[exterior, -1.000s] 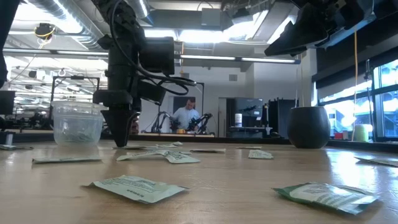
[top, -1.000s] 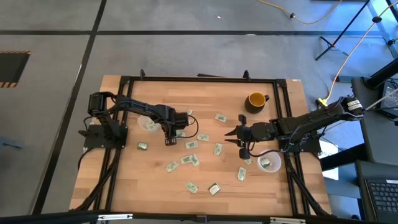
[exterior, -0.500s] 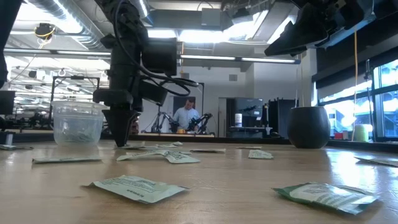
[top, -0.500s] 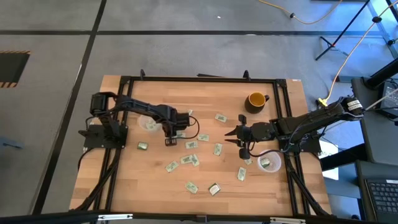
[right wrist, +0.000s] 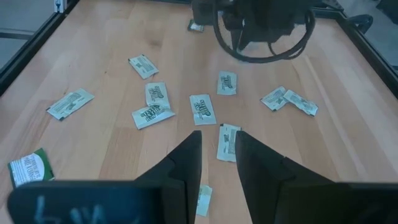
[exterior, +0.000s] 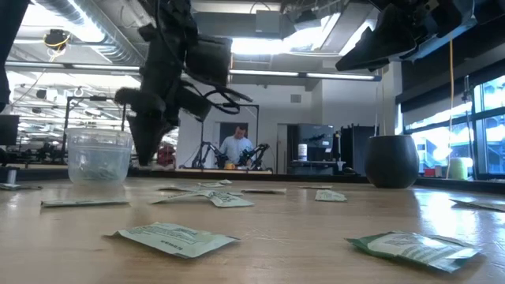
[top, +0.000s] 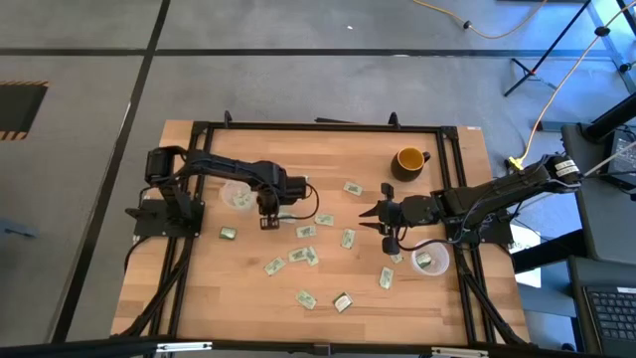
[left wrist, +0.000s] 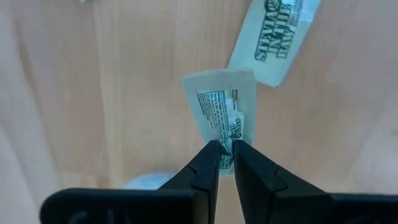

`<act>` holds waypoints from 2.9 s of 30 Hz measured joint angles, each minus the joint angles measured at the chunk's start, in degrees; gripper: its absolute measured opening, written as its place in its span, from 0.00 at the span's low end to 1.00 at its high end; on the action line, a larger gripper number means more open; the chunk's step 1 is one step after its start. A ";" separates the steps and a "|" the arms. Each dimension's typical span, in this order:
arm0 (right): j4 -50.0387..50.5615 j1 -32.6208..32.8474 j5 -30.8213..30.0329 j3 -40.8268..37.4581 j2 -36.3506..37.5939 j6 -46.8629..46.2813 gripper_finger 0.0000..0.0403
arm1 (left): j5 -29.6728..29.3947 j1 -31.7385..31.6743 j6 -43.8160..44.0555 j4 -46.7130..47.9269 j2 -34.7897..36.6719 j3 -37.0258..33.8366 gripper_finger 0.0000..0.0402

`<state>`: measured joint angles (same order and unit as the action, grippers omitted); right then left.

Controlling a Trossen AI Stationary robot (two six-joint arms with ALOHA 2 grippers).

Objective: Pick and place Stevia / Truvia into bins
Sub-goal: Put the white stevia packet into the left transparent container

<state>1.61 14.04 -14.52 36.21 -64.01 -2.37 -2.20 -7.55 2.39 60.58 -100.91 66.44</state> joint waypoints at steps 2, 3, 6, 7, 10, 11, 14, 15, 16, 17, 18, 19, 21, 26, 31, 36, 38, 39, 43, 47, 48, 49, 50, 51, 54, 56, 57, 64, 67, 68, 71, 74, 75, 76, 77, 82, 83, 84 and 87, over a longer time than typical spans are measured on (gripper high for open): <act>0.00 0.02 0.00 0.00 0.00 0.02 0.25 | -0.64 0.03 -0.03 1.56 1.39 0.83 0.11; 0.00 0.02 0.00 0.00 0.00 0.02 0.25 | -0.90 0.04 0.04 1.64 2.35 0.91 0.11; 0.03 0.00 0.00 0.00 0.02 0.02 0.25 | -1.79 0.04 0.70 1.64 6.56 0.91 0.13; 0.16 0.02 0.00 0.00 0.02 0.02 0.25 | -2.32 0.04 0.78 1.66 8.30 0.91 0.13; 0.17 0.01 0.00 0.00 0.01 0.02 0.25 | -3.31 0.25 2.52 1.66 13.42 0.91 0.15; 0.22 0.02 0.00 0.00 0.01 0.02 0.25 | -3.41 0.31 3.20 1.86 15.01 0.91 0.15; 0.29 0.01 0.00 0.00 0.01 0.01 0.25 | -4.83 0.37 6.74 3.63 19.23 0.91 0.16; 0.36 0.01 0.00 0.00 0.01 -0.04 0.25 | -5.88 0.37 8.48 4.60 20.39 0.94 0.17; 0.35 0.00 0.00 0.00 0.01 -0.04 0.25 | -6.80 0.36 10.17 5.90 21.39 0.95 0.17; 0.37 0.00 0.00 0.00 0.00 -0.04 0.25 | -8.01 0.33 11.58 7.77 22.26 0.95 0.18; 0.39 0.02 0.00 0.00 0.02 -0.04 0.25 | -9.50 0.33 12.89 9.15 23.08 0.72 0.18; 0.39 0.02 0.00 0.00 0.00 -0.09 0.25 | -10.68 0.33 13.90 9.92 23.89 0.15 0.18; 0.42 0.01 0.00 0.00 0.01 -0.09 0.25 | -11.44 0.33 14.96 10.82 25.32 -1.80 0.19; 0.44 0.02 0.00 0.00 0.02 -0.11 0.25 | -11.72 0.33 17.03 10.51 27.63 -6.92 0.19; 0.43 0.01 0.00 0.00 0.01 -0.11 0.25 | -13.44 0.90 12.22 6.15 27.79 -8.23 0.21; 0.42 0.01 0.00 0.00 0.01 -0.11 0.25 | -11.33 1.56 2.05 -4.56 27.44 -8.23 0.29; 0.40 0.02 0.00 0.00 0.02 -0.13 0.25 | -11.31 1.47 0.17 -6.18 26.54 -8.23 0.33; 0.42 0.02 0.00 0.00 0.00 -0.13 0.25 | -11.21 1.29 -0.02 -6.13 25.88 -8.23 0.35; 0.40 0.02 0.00 0.00 0.01 -0.13 0.25 | -10.40 0.21 0.61 -6.27 22.09 -8.23 0.42; 0.40 0.02 0.00 0.00 0.02 -0.13 0.25 | -8.10 -0.53 -1.13 -7.06 16.49 -8.23 0.45; 0.42 0.01 0.00 0.00 0.02 -0.13 0.25 | -7.84 -0.78 -1.23 -7.06 14.99 -8.23 0.45; 0.40 0.02 0.00 0.00 0.02 -0.13 0.25 | -7.33 -1.07 -1.35 -7.03 13.52 -8.23 0.45; 0.39 0.02 0.00 0.00 0.01 -0.14 0.25 | -6.42 -1.32 -1.92 -7.07 12.06 -8.23 0.45; 0.39 0.01 0.00 0.00 0.02 -0.15 0.25 | -5.41 -1.51 -2.69 -7.11 10.74 -8.23 0.44; 0.37 0.02 0.00 0.00 0.02 -0.15 0.25 | -3.72 -1.89 -5.32 -8.63 6.64 -8.23 0.43; 0.39 0.02 0.00 0.00 0.02 -0.15 0.25 | -3.14 -2.11 -6.86 -9.49 4.41 -8.25 0.43; 0.39 0.02 0.00 0.00 0.01 -0.15 0.25 | -2.93 -2.36 -7.34 -9.88 3.28 -8.25 0.43; 0.39 0.01 0.00 0.00 0.02 -0.15 0.25 | -0.66 -4.38 -7.70 -9.78 -1.52 -8.13 0.43; 0.40 0.01 0.00 0.00 0.02 -0.15 0.25 | 0.63 -4.72 -8.55 -9.34 -2.40 -7.97 0.41; 0.42 0.01 0.00 0.00 0.02 -0.15 0.25 | 0.43 -4.67 -8.95 -9.36 -2.54 -8.00 0.40; 0.42 0.02 0.00 0.00 0.02 -0.15 0.25 | 0.33 -4.66 -10.00 -9.42 -2.60 -8.02 0.37; 0.42 0.00 0.00 0.00 0.02 -0.13 0.25 | 0.42 -4.59 -10.10 -9.44 -2.64 -8.05 0.32; 0.42 0.01 0.00 0.00 0.02 -0.11 0.25 | 0.46 -4.59 -10.12 -9.46 -2.65 -8.05 0.31; 0.42 0.00 0.00 0.00 0.02 -0.11 0.25 | 0.48 -4.59 -10.18 -9.46 -2.65 -8.07 0.29; 0.42 0.01 0.00 0.00 0.02 -0.12 0.25 | 0.51 -4.57 -10.21 -9.48 -2.65 -8.10 0.28; 0.42 0.00 0.00 0.00 0.02 -0.09 0.25 | 0.46 -4.55 -10.25 -9.49 -2.72 -8.12 0.21; 0.42 0.01 0.00 0.00 0.02 -0.09 0.25 | 0.46 -4.55 -10.23 -9.50 -2.72 -8.14 0.20; 0.42 0.01 0.00 0.00 0.02 -0.09 0.25 | 0.46 -4.55 -10.23 -9.49 -2.75 -8.14 0.19; 0.42 0.01 0.00 0.00 0.02 -0.11 0.25 | 0.46 -4.55 -10.23 -9.49 -2.76 -8.16 0.15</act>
<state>2.02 14.05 -14.52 36.21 -63.99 -2.48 -1.74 -12.10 -7.84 51.09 -103.68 58.28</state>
